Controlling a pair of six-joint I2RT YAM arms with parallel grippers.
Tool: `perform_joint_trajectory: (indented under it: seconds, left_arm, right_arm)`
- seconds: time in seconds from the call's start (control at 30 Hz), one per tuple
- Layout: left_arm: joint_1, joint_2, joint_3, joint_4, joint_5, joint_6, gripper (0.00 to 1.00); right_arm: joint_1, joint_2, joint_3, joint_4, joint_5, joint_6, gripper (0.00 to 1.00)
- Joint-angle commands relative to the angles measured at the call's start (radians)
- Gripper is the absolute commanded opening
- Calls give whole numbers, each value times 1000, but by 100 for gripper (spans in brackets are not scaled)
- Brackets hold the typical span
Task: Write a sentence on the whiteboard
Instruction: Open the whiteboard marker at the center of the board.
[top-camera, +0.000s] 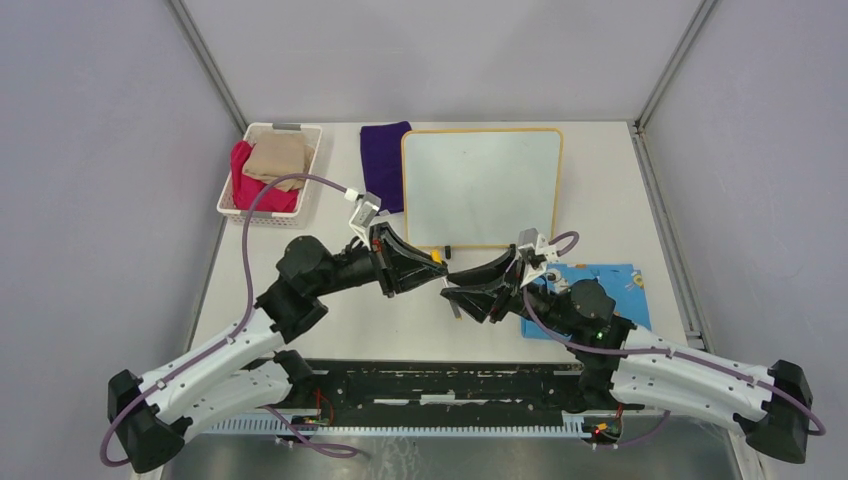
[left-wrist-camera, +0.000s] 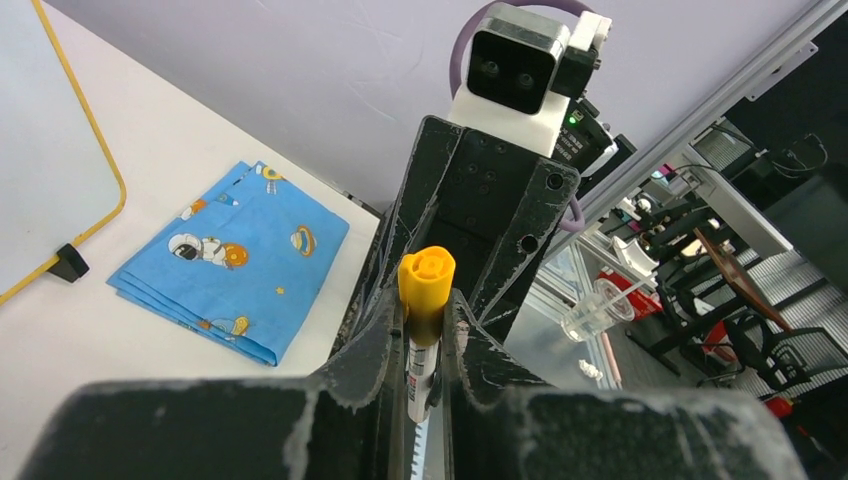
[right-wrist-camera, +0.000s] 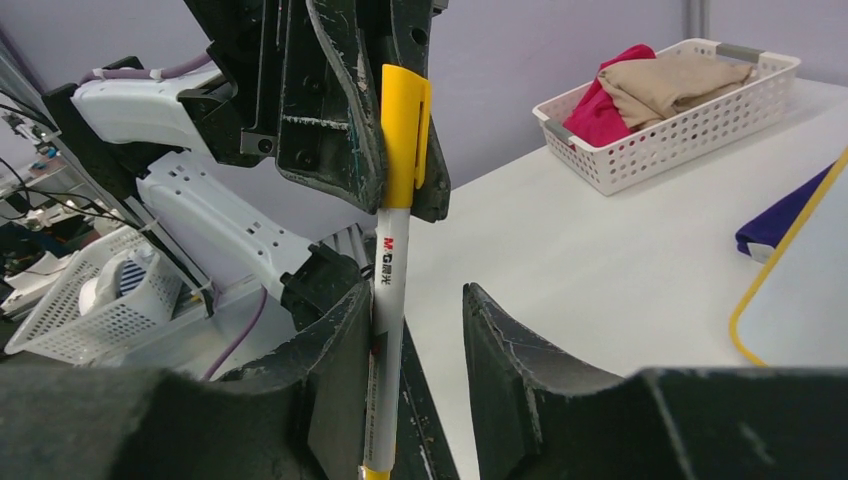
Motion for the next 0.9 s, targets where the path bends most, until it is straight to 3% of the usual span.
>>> perform_joint_trajectory:
  seconds: [0.0,0.1,0.23,0.3,0.5,0.87]
  left_arm:
    - [-6,-37,1,-2,31,1,2]
    - [-6,-48,0,-14,29,5,2]
    - [-5,-68,10,-62,4,26,2]
    - [-4,-87,21,-106,-49,46,2]
    - [-4,-141,27,-198,-246,65,2]
    - [-4,-143,21,-138,-248,33,2]
  right_arm:
    - [-3,40,28,128,-36,61,43]
    - [-2,55,27,142,-48,76,40]
    - [-2,51,14,150,-80,62,9]
    - [-2,34,0,125,-74,39,0]
    - [-2,-31,-57,-7,-14,-28,0]
    - [-2,-106,-138,-17,32,-23,0]
